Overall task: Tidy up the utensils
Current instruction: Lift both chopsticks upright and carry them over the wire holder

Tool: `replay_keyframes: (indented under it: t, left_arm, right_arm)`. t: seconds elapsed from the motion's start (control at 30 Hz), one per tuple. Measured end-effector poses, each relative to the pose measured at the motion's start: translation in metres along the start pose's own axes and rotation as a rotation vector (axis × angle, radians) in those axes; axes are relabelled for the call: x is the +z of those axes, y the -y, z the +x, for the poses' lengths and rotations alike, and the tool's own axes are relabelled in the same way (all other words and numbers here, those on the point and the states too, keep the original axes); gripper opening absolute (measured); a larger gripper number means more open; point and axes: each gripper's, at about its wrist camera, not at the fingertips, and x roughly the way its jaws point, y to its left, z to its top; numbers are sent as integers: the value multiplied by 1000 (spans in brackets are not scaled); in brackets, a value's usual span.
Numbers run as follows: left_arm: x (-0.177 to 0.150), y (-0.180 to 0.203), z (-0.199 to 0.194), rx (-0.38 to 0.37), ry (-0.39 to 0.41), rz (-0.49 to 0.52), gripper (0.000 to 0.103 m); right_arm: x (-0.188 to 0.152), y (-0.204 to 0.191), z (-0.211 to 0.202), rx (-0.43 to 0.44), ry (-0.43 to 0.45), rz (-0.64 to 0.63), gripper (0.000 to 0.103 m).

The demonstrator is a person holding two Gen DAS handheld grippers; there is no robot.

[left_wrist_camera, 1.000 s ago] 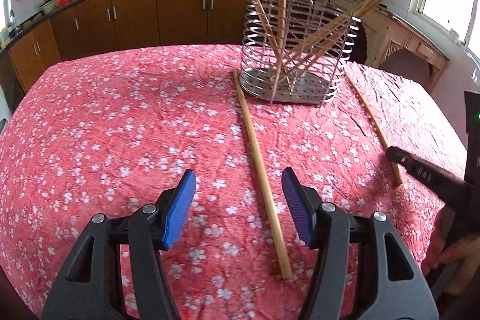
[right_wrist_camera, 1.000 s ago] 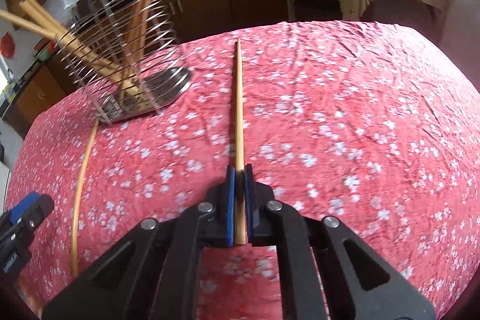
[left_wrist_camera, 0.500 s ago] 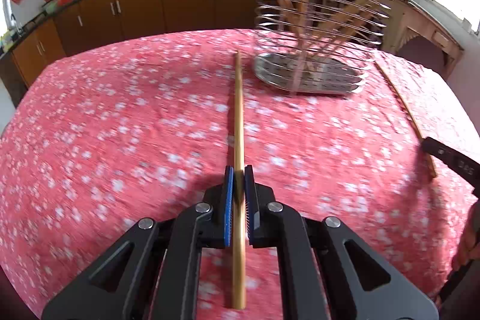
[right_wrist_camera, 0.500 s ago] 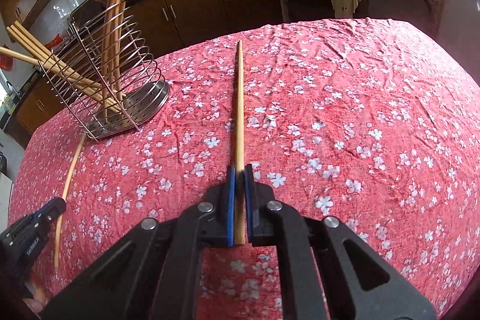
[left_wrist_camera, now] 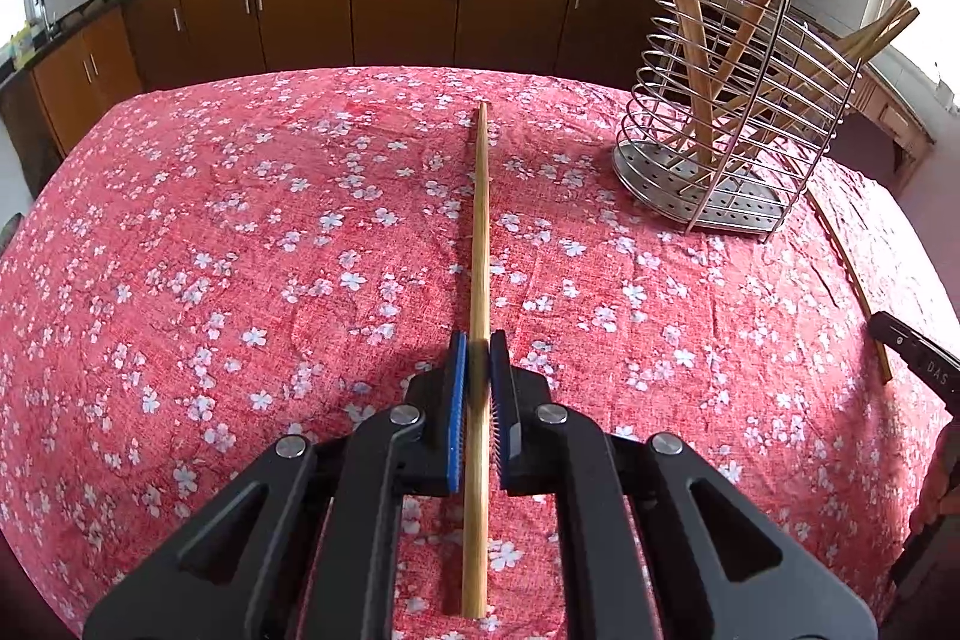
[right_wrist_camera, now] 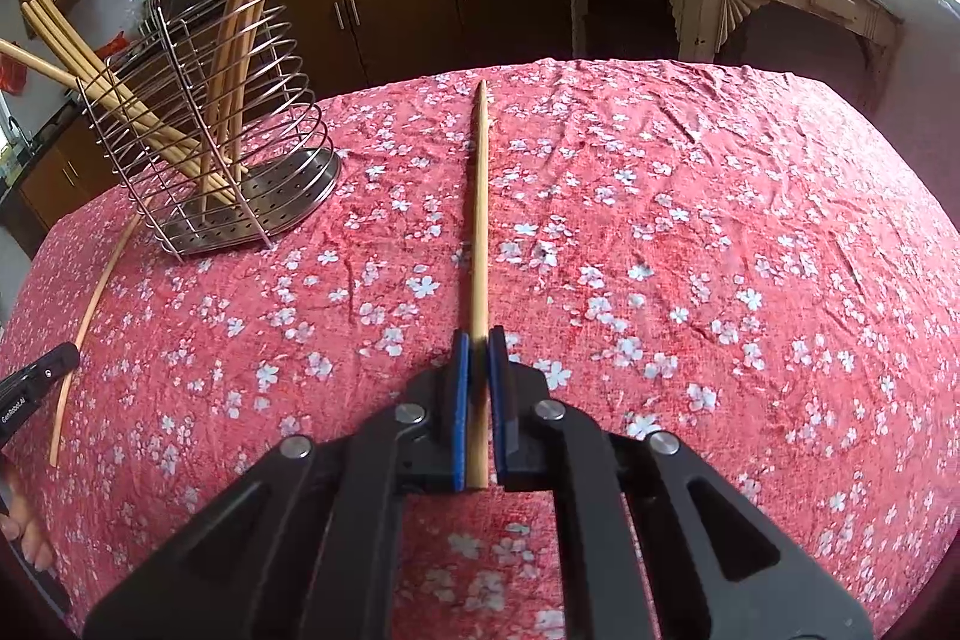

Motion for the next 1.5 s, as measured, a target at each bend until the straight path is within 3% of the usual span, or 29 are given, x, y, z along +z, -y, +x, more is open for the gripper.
replay_keyframes:
  t: [0.27,0.5,0.63,0.7,0.77,0.83,0.93,1.0,1.2,1.5]
  left_arm:
    - [-5,-13,-9,-11,1,-9,9]
    - [-13,5,-14,8,-11,43,9]
    - [-21,9,-20,-13,-16,49,23]
    - [-25,17,-20,16,-7,77,24]
    - [-26,23,-20,42,-8,96,23]
    - [-27,24,-19,53,-8,99,7]
    - [-28,25,-21,42,-20,101,7]
    - [-28,23,-29,27,-17,88,7]
    - [-22,25,-73,-11,94,97,7]
    - [6,31,-138,-83,315,63,7]
  right_arm:
    - [1,5,1,21,-1,17,8]
    - [0,9,0,37,-2,28,8]
    - [-1,6,-1,26,-1,23,8]
    - [-2,6,-1,27,-1,24,8]
    - [-2,6,-2,33,-1,28,8]
    - [-4,6,-5,45,1,29,8]
    - [-10,10,-12,71,9,44,7]
    - [-13,11,-26,71,48,36,7]
    - [-7,15,-75,82,196,26,7]
    - [20,21,-136,135,436,61,7]
